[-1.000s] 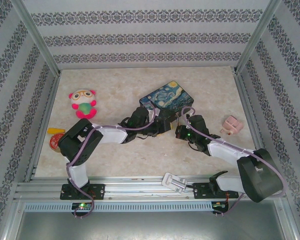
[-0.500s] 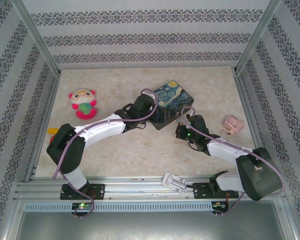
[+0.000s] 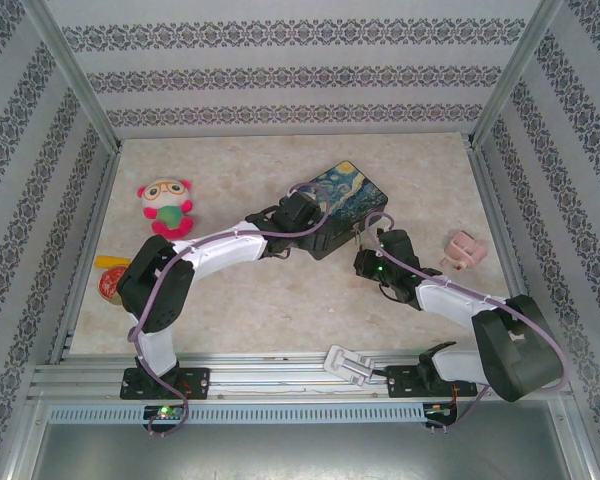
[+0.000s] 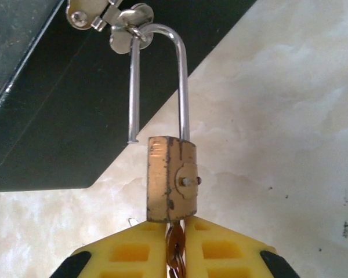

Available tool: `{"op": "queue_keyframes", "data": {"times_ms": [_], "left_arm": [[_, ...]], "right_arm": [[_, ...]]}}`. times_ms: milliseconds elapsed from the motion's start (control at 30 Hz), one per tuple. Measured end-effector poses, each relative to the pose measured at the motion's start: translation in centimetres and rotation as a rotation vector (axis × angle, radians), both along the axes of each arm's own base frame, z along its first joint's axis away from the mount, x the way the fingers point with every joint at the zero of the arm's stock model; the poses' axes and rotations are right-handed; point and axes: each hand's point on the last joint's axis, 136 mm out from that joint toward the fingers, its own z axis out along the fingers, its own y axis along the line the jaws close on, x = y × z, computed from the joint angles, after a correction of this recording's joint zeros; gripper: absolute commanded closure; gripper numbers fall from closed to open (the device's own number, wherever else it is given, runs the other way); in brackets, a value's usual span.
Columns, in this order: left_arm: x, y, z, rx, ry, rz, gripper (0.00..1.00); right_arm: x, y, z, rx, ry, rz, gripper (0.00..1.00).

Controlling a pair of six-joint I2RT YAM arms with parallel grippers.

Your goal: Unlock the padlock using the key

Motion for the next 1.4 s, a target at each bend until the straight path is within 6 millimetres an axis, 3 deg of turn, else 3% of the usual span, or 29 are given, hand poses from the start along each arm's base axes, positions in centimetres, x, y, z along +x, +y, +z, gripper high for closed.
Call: {"op": "queue_keyframes", "data": {"times_ms": [433,800,1000,1133,1200,1267,1400], "left_arm": [[0.6,1.0,-0.1,0.016,0.0,0.01,0.0],[1.1,2.1,0.5,0.025,-0.004,0.021,0.01],[2.3,0.9,3.9,-0.027,-0.065,0.001,0.01],[3.9,-0.7,7.0,-0.067,-0.121,-0.026,0.01],[4.8,-1.6,7.6,-0.066,-0.129,-0.042,0.01],[5.5,-2.3,7.0,-0.048,-0.115,-0.057,0.01],[5.0,-1.9,3.1,0.046,-0.026,-0.081,0.01]], "right_arm": [[-0.3,-1.9,-0.9,-0.059,0.039,-0.055,0.75],[0.0,-2.4,1.2,-0.113,-0.002,-0.035,0.68],[1.7,-2.8,2.5,-0.143,-0.014,-0.029,0.58],[2.5,-3.2,1.9,-0.174,0.022,-0.021,0.52],[2.8,-3.2,1.4,-0.196,0.049,-0.007,0.48],[3.0,-3.2,0.8,-0.215,0.072,0.009,0.45],[3.2,-3.0,-0.3,-0.243,0.117,0.038,0.41]]}}
